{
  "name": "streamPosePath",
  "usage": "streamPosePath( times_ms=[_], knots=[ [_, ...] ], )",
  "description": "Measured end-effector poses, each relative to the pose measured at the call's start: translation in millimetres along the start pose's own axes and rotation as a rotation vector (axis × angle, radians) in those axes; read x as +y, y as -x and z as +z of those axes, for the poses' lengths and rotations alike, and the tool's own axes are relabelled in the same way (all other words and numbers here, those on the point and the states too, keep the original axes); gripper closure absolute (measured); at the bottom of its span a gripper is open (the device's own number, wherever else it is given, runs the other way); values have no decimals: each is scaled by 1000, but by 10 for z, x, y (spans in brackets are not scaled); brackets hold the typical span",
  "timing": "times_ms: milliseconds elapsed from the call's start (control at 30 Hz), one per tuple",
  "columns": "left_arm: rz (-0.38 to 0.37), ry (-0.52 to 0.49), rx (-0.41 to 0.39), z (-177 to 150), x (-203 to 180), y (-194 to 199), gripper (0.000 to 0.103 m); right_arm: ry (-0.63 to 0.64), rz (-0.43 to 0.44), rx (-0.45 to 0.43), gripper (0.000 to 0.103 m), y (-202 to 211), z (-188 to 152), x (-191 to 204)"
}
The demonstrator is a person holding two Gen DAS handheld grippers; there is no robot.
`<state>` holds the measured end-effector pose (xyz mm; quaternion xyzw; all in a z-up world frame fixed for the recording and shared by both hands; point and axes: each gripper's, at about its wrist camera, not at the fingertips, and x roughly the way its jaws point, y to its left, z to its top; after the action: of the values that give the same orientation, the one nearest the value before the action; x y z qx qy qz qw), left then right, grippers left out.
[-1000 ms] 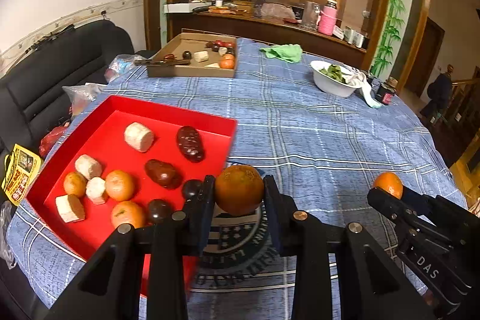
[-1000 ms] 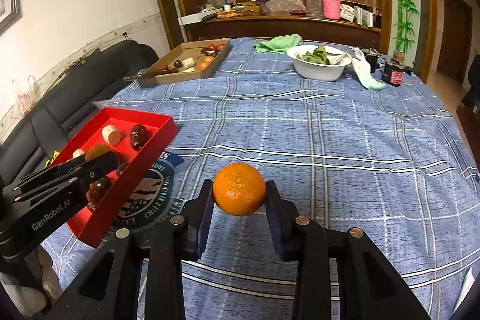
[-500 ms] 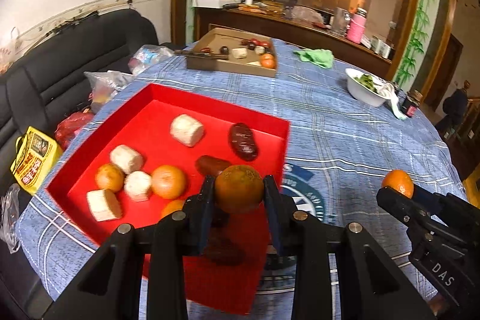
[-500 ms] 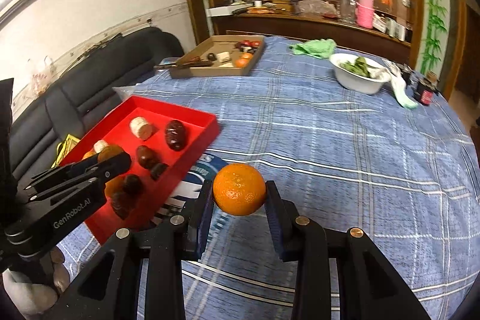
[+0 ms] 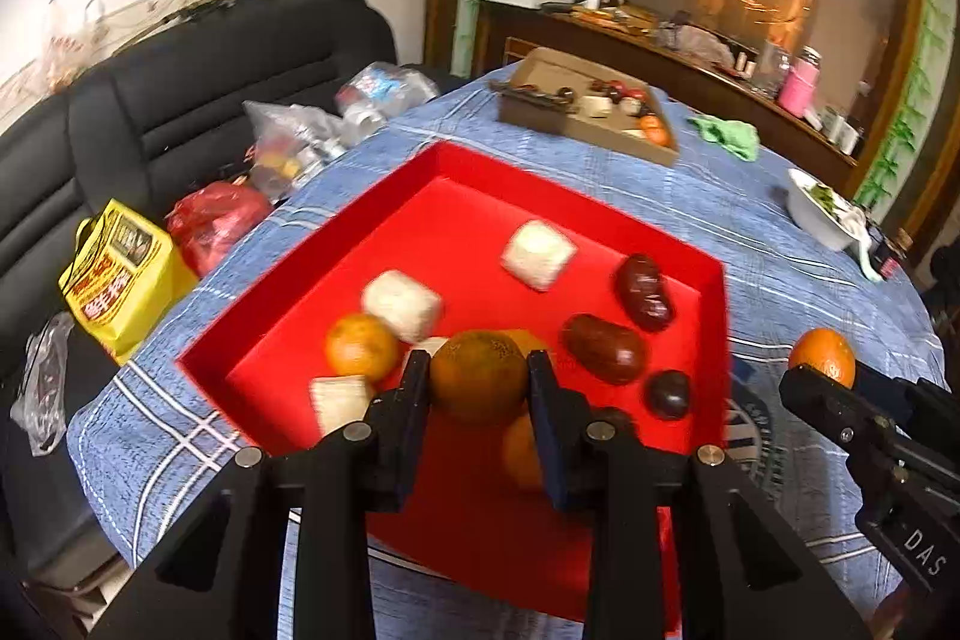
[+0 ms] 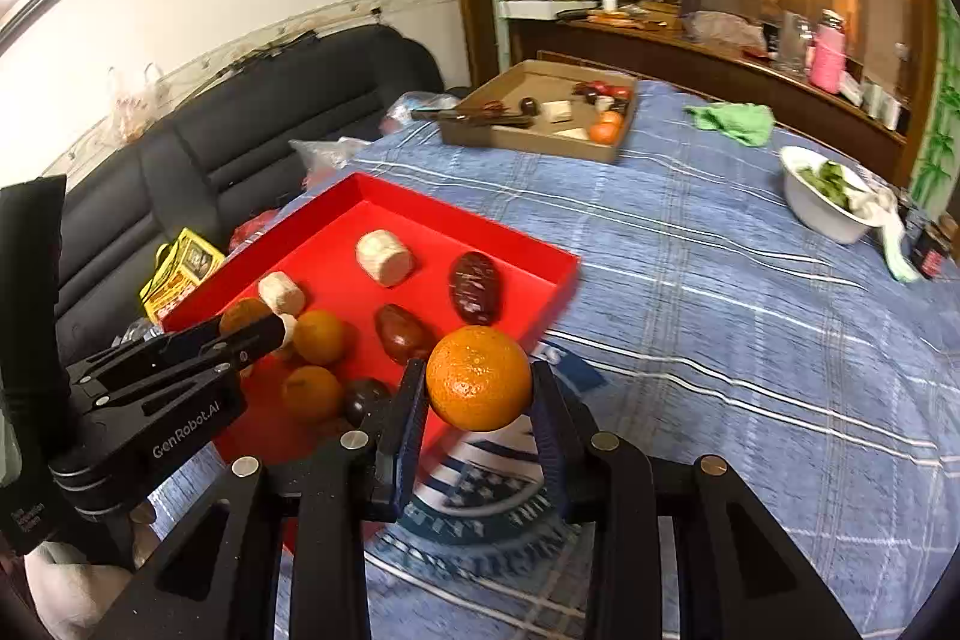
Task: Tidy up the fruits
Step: 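Lower both mandarins into the red tray and open both tools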
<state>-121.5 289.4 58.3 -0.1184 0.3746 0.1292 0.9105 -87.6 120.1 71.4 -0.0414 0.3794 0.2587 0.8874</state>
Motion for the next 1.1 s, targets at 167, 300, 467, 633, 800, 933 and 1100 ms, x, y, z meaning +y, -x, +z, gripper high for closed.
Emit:
streamPosePath(
  times_ms=[167,300,467,633,800,933,1100],
  knots=[
    [13,14,22,-5,112,-100,72,14,49,40,66,-264,129,130],
    [17,21,35,2,159,-177,72,22,99,67,66,-447,225,230],
    [22,24,32,15,184,-209,72,43,124,108,66,-729,315,350],
    [7,29,25,26,198,-219,69,26,170,147,65,-952,399,377],
    [7,24,5,42,188,-198,44,23,199,160,64,-1059,426,406],
    [-13,43,8,48,206,-201,35,17,214,158,59,-1081,442,414],
    [-22,49,1,62,191,-168,30,11,208,126,46,-985,462,395]
  ],
)
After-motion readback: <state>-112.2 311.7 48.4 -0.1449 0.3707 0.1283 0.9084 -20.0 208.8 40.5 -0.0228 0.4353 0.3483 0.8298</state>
